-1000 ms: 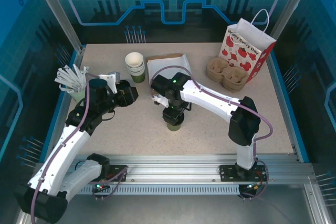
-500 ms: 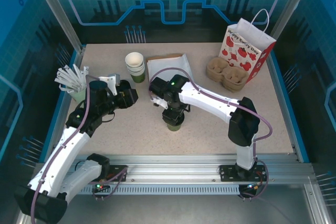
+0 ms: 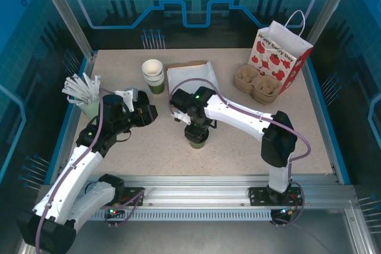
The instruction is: Pack the takeout coffee
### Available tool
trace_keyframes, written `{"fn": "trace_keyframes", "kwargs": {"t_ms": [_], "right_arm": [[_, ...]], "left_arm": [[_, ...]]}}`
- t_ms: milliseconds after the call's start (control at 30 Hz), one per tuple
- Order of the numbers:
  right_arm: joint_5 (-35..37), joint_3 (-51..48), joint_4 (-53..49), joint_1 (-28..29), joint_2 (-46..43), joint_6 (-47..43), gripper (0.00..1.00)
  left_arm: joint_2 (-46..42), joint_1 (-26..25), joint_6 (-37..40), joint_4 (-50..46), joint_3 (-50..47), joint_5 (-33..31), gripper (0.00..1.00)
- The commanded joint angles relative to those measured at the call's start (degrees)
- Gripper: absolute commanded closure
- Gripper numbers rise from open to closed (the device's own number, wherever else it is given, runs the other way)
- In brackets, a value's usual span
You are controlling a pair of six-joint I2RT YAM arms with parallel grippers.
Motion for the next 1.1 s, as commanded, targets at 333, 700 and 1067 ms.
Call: {"fn": "trace_keyframes", "kwargs": {"t_ms": [333,700,1067], "right_arm": [[-9.24,-9.2,0.85,-1.58,3.78,-2.58,0.44],[-4.95,-0.06,-3.21,-0.47,1.3,-2.15,0.3],[-4.09,3.3,-4.81,-0.39,0.8,-2.52,0.18]], "left_arm": [[-5.26,-2.94,-10.77,3.08,-13.17,11.93,0.35],[-2.97,-4.79,-9.65,3.61,-13.29,9.56,0.36],[-2.62,-4.83,-8.5,2.86,-12.85,8.59,0.36]]}}
